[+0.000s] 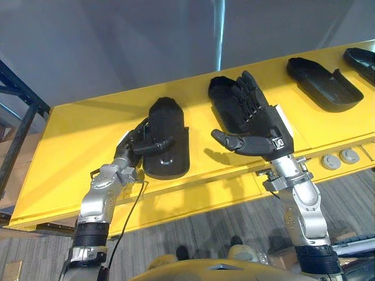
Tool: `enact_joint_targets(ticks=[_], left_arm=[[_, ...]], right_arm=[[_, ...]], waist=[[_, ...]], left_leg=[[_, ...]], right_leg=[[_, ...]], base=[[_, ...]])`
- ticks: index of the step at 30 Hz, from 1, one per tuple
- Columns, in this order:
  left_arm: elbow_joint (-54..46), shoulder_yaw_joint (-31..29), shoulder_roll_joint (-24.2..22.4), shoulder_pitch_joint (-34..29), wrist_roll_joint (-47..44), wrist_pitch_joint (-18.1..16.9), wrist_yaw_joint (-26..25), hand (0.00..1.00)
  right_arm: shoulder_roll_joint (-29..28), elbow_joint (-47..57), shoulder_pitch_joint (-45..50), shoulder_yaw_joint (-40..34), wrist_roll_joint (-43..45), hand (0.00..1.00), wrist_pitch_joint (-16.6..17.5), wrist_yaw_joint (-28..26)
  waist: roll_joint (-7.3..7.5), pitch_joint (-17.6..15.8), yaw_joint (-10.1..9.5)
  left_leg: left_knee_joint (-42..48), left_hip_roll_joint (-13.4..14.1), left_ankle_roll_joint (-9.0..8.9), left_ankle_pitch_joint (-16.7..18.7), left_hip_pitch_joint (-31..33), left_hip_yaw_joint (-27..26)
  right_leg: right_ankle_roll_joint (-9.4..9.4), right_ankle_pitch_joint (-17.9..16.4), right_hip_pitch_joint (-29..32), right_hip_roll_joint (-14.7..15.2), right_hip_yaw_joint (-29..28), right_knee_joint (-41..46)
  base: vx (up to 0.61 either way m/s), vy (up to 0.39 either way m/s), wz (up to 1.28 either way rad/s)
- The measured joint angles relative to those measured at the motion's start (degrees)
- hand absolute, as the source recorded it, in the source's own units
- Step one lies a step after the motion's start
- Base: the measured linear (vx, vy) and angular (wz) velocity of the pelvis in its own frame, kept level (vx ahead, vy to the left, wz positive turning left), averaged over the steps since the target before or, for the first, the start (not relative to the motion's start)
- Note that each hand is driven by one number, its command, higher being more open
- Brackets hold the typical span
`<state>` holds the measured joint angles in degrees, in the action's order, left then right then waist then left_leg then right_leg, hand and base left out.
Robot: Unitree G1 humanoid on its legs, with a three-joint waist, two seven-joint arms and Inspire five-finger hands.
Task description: Walk over and take three plastic housings, then place them on the shelf
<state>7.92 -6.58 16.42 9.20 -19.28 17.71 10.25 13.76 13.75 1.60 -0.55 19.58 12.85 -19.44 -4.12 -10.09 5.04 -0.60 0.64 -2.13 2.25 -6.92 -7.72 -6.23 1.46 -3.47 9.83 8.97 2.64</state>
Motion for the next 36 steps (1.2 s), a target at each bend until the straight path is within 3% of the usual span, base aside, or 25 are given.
enact_joint_targets(ticks=[7, 14, 22, 28, 36], left_arm=[[7.6, -0.7, 0.0, 6.3, 1.9, -0.6, -5.5, 1.00], [15.1, -1.0, 0.3, 12.6, 2.0, -2.8, -14.5, 1.00], [19.7, -0.6, 0.3, 18.5, 17.4, -1.3, -26.6, 1.00], [19.6, 0.0, 0.3, 20.5, 20.9, 1.2, -28.6, 1.00], [14.7, -0.6, 0.4, 20.7, 22.4, 1.5, -32.5, 1.00]], right_arm=[[-0.2, -0.1, 0.5, 0.0, 0.2, 1.00, 0.1, -0.1], [-0.9, -0.9, 1.0, -0.1, 1.3, 1.00, 0.5, 0.1], [-1.5, -1.2, 1.1, 1.3, 1.7, 1.00, 1.9, 0.0], [-2.7, -1.2, 2.7, 3.7, 1.6, 1.00, 2.7, 0.2], [-3.0, -1.2, 5.3, 4.8, 1.1, 1.00, 2.7, 1.3]], waist=[[0.02, 0.0, 0.93], [0.56, -0.4, 2.60], [1.21, -0.8, 4.58], [1.21, -0.8, 4.62], [1.21, -0.8, 4.45]], left_leg=[[-2.0, 0.3, 0.01, -0.9, -1.7, -3.3], [-3.5, 0.2, 0.47, -1.7, -2.9, -4.5], [-3.9, 0.2, 0.39, -1.8, -3.7, -5.2], [-3.8, 0.3, 0.35, -1.7, -3.6, -5.2], [-3.8, 0.3, 0.31, -1.7, -3.4, -5.0]], right_leg=[[-0.30, 0.7, -0.3, -0.2, -1.4, -0.9], [-0.45, 0.8, -0.2, -0.4, -2.5, -1.2], [-0.54, 1.0, -0.7, -1.0, -3.1, -1.8], [-0.53, 1.0, -0.6, -1.0, -3.1, -1.8], [-0.39, 0.9, -0.6, -1.0, -2.9, -1.8]], base=[[-0.02, 0.014, -0.11], [0.01, 0.011, -0.08], [0.00, 0.001, -0.04], [0.00, 0.000, 0.00], [0.00, 0.000, 0.00]])
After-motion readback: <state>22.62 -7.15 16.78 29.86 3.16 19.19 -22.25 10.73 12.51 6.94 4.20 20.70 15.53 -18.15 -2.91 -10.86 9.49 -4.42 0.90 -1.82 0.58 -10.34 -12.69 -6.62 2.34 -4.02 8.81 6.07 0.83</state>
